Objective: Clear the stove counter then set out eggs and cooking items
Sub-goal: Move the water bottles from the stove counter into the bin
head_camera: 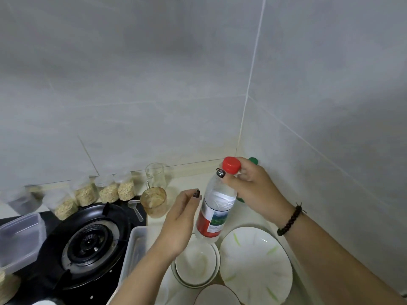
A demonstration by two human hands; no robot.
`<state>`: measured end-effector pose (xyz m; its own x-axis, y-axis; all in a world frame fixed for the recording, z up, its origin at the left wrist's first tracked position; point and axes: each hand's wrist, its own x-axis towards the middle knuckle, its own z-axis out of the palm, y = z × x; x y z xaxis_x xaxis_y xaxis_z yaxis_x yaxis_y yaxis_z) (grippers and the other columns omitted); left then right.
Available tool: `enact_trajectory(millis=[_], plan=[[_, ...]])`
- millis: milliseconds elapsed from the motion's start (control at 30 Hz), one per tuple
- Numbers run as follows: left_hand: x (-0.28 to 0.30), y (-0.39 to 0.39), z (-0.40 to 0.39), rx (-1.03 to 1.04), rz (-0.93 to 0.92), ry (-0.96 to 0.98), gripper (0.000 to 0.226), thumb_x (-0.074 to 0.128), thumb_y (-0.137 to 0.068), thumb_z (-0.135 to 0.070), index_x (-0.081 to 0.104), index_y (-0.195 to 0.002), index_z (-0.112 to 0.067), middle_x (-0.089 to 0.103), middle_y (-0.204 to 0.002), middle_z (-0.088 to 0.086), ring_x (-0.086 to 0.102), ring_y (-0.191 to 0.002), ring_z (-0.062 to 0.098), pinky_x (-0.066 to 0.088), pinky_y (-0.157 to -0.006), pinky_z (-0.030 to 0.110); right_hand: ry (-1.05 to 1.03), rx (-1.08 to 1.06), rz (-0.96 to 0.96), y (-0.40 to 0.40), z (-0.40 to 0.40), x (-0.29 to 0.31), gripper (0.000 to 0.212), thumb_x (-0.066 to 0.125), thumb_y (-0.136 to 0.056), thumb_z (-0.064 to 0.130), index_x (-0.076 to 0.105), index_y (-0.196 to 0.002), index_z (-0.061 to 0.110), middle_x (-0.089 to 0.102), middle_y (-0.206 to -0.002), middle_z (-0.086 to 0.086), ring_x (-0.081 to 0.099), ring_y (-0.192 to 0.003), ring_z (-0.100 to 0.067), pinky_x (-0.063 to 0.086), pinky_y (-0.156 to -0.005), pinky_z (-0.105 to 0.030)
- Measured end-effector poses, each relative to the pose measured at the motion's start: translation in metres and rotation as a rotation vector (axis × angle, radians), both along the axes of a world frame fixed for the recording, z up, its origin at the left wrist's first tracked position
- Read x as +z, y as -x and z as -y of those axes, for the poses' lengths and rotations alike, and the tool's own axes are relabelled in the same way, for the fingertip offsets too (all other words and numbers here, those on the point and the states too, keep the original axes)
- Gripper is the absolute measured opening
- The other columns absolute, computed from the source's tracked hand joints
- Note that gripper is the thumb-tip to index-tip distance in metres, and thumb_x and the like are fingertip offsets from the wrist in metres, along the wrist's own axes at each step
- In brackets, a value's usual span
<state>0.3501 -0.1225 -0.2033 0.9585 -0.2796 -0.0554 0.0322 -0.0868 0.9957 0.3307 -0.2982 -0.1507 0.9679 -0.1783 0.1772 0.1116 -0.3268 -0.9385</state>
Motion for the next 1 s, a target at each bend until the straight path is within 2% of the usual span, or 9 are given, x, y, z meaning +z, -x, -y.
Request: enact_trajectory(millis=[133,200,333,467,567,667,800,900,1000], plan=[[-0.001,0.004,-0.003,-0.128,0.112,0.037,0.043,0.026,-0.102,-0.045,0.065,-0.114,-0.030,0.070,-0.111,-0.012,0.062,-0.109,0.003,0.047,-0.092,0.022,-0.156,0.056,-0.032,0.011,-0.020,0.019,0.024,0.069,-0.076,0.033,0.067,-0.099,0.025,0.073,-0.097,0.001,0.069,-0.093,-0.028,0.054,-0.086,-0.056],[0.000,0.004,-0.005,-0.157,0.068,0.102,0.045,0.028,-0.103,-0.040,0.073,-0.104,-0.035,0.074,-0.106,-0.005,0.067,-0.105,0.010,0.048,-0.091,0.029,-0.203,0.068,-0.047,0.012,-0.027,0.023,0.032,0.070,-0.073,0.037,0.067,-0.102,0.023,0.074,-0.100,0.000,0.071,-0.094,-0.027,0.053,-0.088,-0.058],[0.001,0.004,-0.009,-0.175,-0.001,0.205,0.044,0.032,-0.091,-0.049,0.076,-0.088,-0.046,0.077,-0.094,-0.006,0.072,-0.092,0.009,0.054,-0.079,0.022,-0.222,0.049,-0.063,0.005,-0.038,0.020,0.041,0.072,-0.067,0.047,0.067,-0.100,0.024,0.072,-0.101,-0.004,0.066,-0.098,-0.038,0.053,-0.087,-0.058],[-0.006,-0.001,-0.010,-0.134,-0.039,0.255,0.058,0.048,-0.076,-0.075,0.075,-0.101,-0.029,0.073,-0.106,0.011,0.068,-0.105,0.032,0.052,-0.094,0.048,-0.182,0.027,-0.109,-0.008,-0.047,0.009,0.049,0.069,-0.061,0.058,0.067,-0.098,0.026,0.073,-0.099,-0.002,0.068,-0.096,-0.030,0.053,-0.088,-0.057],[-0.014,-0.003,-0.010,-0.061,-0.096,0.225,0.076,0.047,-0.074,-0.078,0.071,-0.097,-0.010,0.072,-0.095,0.023,0.066,-0.095,0.045,0.047,-0.092,0.064,-0.166,0.016,-0.162,-0.019,-0.049,0.000,0.045,0.070,-0.064,0.055,0.068,-0.096,0.023,0.074,-0.095,-0.004,0.071,-0.092,-0.022,0.054,-0.089,-0.054],[-0.024,-0.006,-0.010,-0.046,-0.211,0.176,0.089,0.037,-0.075,-0.083,0.070,-0.092,-0.002,0.072,-0.085,0.024,0.070,-0.082,0.041,0.053,-0.089,0.056,-0.111,0.016,-0.203,-0.033,-0.045,-0.010,0.038,0.073,-0.070,0.050,0.068,-0.095,0.022,0.074,-0.094,0.001,0.071,-0.091,-0.015,0.054,-0.092,-0.045],[-0.031,-0.011,-0.004,-0.064,-0.354,0.182,0.075,0.033,-0.075,-0.071,0.076,-0.070,-0.010,0.071,-0.081,0.026,0.068,-0.071,0.033,0.055,-0.076,0.039,0.068,-0.010,-0.149,-0.061,-0.016,-0.017,0.012,0.059,-0.091,0.040,0.063,-0.095,0.030,0.069,-0.099,0.013,0.063,-0.098,-0.008,0.046,-0.084,-0.023],[-0.037,-0.020,-0.002,-0.031,-0.430,0.207,0.074,0.031,-0.081,-0.066,0.077,-0.068,-0.010,0.071,-0.080,0.026,0.068,-0.068,0.032,0.054,-0.073,0.036,0.191,-0.242,-0.145,-0.087,0.030,-0.032,0.026,0.056,-0.094,0.041,0.061,-0.110,0.022,0.062,-0.113,0.006,0.057,-0.107,-0.013,0.041,-0.080,-0.021],[-0.039,-0.028,-0.004,-0.005,-0.494,0.223,0.075,0.030,-0.087,-0.064,0.077,-0.066,-0.009,0.071,-0.079,0.026,0.069,-0.066,0.031,0.055,-0.072,0.036,0.325,-0.426,-0.233,-0.105,0.070,-0.058,0.039,0.061,-0.092,0.031,0.054,-0.127,0.013,0.048,-0.132,-0.008,0.049,-0.119,-0.022,0.035,-0.094,-0.025]])
